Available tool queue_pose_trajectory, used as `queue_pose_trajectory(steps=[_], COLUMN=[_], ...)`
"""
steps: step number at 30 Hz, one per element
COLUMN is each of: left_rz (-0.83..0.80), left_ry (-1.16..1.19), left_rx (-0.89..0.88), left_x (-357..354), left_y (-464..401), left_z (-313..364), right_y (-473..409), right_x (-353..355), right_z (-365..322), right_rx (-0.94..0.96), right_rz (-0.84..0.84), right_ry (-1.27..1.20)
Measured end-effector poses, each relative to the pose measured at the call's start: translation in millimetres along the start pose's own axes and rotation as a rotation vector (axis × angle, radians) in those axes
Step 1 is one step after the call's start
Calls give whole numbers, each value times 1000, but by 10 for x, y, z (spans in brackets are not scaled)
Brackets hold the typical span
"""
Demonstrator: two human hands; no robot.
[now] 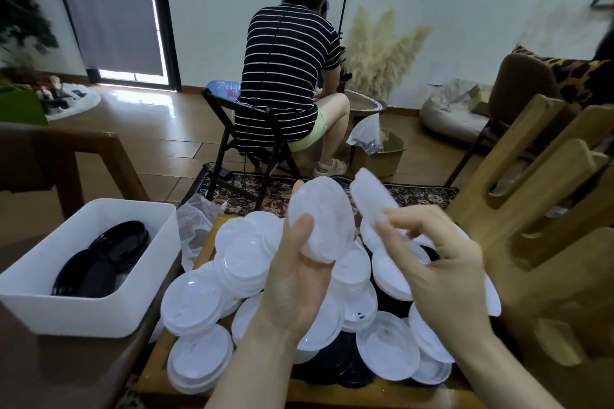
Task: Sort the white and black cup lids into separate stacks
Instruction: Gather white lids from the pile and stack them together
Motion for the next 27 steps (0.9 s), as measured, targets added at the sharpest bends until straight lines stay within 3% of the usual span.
queue_pose_trajectory(steps=[5, 11, 17, 21, 23, 27], left_rz=[-122, -151, -97, -34, -49, -137], left_ry=[-52, -206, -132, -38, -17, -173], left_rx=[-25, -22, 75, 169, 226, 235], left_x=[-96, -94, -51, 20, 2, -61], left_y=[45, 60, 51, 69, 91, 145], left_z=[-74, -74, -65, -81, -124, -133], right_y=[123, 118, 110, 18, -33, -70], right_x=[-318, -309, -375, -214, -239, -286], right_z=[-70, -54, 46, 159, 219, 237], right_rx=[-174, -385, -316, -223, -258, -243], right_rz=[-42, 15, -276, -270, -412, -625], right_ry=[-70, -363, -199, 6, -22, -33])
Point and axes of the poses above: each hand's wrist, its own y-axis away from the middle knuckle, its own x-axis out of the back of the hand, z = x × y, the point moved 6 cm from there along -y, towards the middle knuckle, and after that the axes turned 6 degrees about -x, right-handed, at the moved point
